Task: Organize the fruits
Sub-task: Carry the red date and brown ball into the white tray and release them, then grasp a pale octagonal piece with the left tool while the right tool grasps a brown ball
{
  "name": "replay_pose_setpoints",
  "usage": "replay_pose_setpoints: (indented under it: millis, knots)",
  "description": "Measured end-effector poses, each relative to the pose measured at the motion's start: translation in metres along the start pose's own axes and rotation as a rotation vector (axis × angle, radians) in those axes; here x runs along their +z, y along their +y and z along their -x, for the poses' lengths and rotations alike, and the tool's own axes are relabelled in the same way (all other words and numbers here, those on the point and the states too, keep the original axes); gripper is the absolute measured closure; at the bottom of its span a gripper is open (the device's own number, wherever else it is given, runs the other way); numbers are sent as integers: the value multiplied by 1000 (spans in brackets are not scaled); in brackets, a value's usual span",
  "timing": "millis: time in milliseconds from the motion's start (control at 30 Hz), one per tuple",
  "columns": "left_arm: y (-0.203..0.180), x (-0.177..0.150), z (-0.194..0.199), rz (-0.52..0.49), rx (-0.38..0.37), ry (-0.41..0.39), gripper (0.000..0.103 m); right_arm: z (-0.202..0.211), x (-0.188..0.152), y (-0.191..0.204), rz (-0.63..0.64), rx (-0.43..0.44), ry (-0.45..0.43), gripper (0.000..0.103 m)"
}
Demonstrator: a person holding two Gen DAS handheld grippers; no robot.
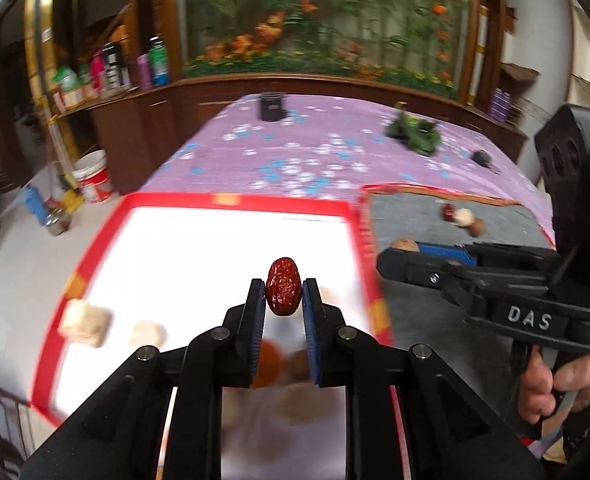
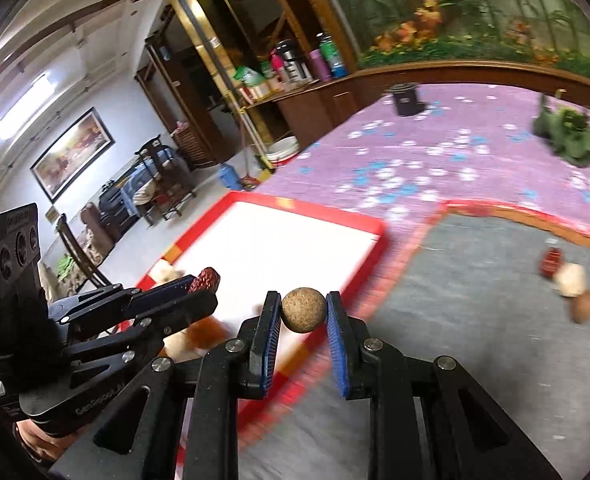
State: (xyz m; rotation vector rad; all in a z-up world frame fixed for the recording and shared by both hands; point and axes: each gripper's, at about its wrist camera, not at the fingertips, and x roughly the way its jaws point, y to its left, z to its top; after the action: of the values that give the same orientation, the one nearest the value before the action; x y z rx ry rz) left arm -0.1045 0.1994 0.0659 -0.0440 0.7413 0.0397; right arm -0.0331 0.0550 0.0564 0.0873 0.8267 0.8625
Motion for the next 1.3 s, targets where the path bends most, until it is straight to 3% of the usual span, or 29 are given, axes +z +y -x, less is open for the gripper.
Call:
replay_pose_setpoints:
  millis: [333, 467, 533, 567, 700, 733, 900, 1067, 1233, 1300]
  knots:
    - [30, -15, -12, 39, 2, 25, 87, -41, -10, 28, 19, -6, 73, 80]
    - [34, -18, -12, 40, 18, 35, 87, -44, -12, 32, 32, -27, 85, 76]
    - [36, -18, -11, 47, 39, 35, 85, -42, -12, 33, 24, -14, 83, 69]
    - [36, -17, -11, 48, 52, 41, 83, -40, -11, 33, 21, -7, 74, 65]
    - [36, -14, -6, 61, 72, 22, 49, -25, -8, 35, 35, -10, 31, 64]
    - [35, -13, -3, 60, 69, 12, 47, -20, -8, 32, 33, -17, 18, 64]
    - [14, -10, 0, 13, 39, 0, 45, 2, -8, 3, -20, -54, -10, 61]
    - [-11, -7, -1, -47, 3, 10, 45, 31, -10, -56, -120, -158, -39, 61]
    - [-27, -4, 0, -76, -11, 8, 41, 66, -12, -127, -194, -397, -41, 57]
    - [-33, -2, 0, -83, -17, 12, 41, 70, -13, -153, -222, -443, -9, 57]
